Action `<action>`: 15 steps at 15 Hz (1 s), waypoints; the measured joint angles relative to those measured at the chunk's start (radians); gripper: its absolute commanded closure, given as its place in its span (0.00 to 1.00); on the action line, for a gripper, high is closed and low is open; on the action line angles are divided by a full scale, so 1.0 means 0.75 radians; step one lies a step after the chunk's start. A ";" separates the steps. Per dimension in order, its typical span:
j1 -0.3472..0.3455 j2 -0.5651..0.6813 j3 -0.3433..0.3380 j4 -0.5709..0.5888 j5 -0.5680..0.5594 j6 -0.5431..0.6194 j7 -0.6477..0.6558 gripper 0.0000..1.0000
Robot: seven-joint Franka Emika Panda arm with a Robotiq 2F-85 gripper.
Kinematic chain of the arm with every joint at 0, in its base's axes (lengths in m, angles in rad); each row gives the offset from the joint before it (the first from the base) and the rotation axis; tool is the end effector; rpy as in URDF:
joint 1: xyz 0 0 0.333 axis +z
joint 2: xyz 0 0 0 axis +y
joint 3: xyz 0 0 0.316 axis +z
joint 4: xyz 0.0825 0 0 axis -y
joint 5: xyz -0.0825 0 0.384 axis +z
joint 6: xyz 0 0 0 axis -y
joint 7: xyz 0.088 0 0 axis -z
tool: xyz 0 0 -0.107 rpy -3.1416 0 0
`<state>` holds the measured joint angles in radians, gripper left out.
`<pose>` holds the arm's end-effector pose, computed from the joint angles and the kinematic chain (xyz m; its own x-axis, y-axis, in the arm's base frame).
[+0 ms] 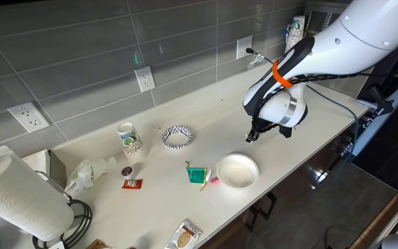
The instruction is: Pour the contents in the coffee pod on the right into the white bowl.
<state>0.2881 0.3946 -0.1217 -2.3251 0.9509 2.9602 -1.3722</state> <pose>0.5186 0.0294 0.1860 0.7569 0.5681 0.3231 0.5872 -0.8081 0.0454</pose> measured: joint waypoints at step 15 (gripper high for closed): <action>-0.105 -0.207 0.107 -0.124 -1.108 -0.184 0.773 0.83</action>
<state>0.2091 0.2392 -0.0416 -2.4178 0.1201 2.8222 -0.7927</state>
